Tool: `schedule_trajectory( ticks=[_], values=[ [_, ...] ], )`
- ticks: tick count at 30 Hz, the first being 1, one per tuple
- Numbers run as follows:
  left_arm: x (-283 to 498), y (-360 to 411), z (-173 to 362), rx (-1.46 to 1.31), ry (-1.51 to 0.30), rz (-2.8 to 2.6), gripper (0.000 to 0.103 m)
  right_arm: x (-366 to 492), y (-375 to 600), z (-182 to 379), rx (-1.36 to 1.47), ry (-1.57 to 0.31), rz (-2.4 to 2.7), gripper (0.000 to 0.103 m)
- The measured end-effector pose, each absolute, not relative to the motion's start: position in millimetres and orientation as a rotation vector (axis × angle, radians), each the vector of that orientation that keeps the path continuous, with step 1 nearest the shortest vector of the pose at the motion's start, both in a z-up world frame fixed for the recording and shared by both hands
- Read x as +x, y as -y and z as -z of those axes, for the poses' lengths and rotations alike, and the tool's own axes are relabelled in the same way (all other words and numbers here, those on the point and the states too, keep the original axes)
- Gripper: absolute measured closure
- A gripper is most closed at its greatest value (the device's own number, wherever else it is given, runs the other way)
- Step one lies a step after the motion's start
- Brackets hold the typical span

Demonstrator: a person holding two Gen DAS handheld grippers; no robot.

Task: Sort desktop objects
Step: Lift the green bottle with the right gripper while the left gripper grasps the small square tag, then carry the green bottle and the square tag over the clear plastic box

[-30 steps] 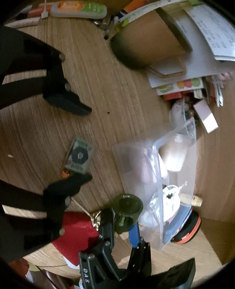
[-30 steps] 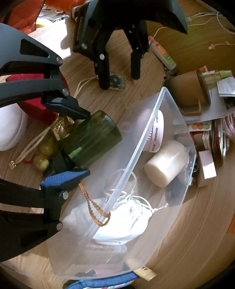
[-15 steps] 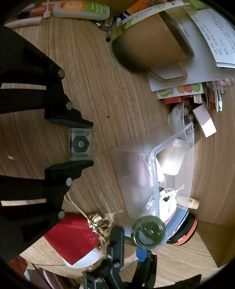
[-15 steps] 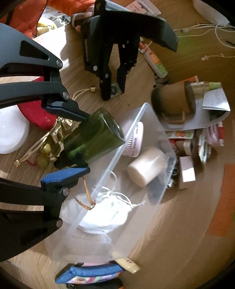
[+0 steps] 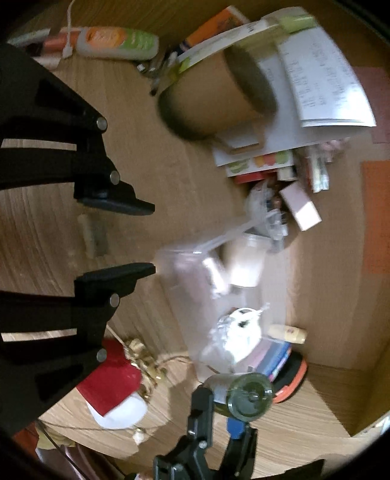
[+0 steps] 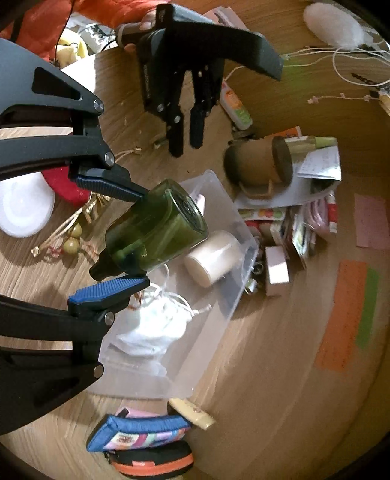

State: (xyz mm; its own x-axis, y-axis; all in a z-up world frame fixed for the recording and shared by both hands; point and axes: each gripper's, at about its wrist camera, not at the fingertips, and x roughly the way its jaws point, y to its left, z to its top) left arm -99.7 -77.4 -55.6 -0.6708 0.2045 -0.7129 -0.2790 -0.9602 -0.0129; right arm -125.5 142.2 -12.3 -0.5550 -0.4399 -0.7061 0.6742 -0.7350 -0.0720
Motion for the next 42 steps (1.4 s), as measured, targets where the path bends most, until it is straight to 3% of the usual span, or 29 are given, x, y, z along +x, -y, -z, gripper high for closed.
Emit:
schedule_trajectory(
  ticks=[9, 18, 26, 42],
  values=[
    [-98, 80, 39, -1.054, -0.133, -2.665, 0.071, -130, -171, -4, 0.882, -0.330, 2.300, 0.057],
    [-98, 85, 90, -1.266, -0.134, -2.602, 0.065, -139, -181, -15, 0.843, -0.314, 2.334, 0.057],
    [-94, 79, 104, -1.281, -0.131, -2.604, 0.068, -151, -191, -15, 0.856, -0.310, 2.371, 0.057],
    [-117, 72, 27, -1.044, -0.077, -2.664, 0.068, -189, -215, -12, 0.865, -0.264, 2.422, 0.057]
  ],
)
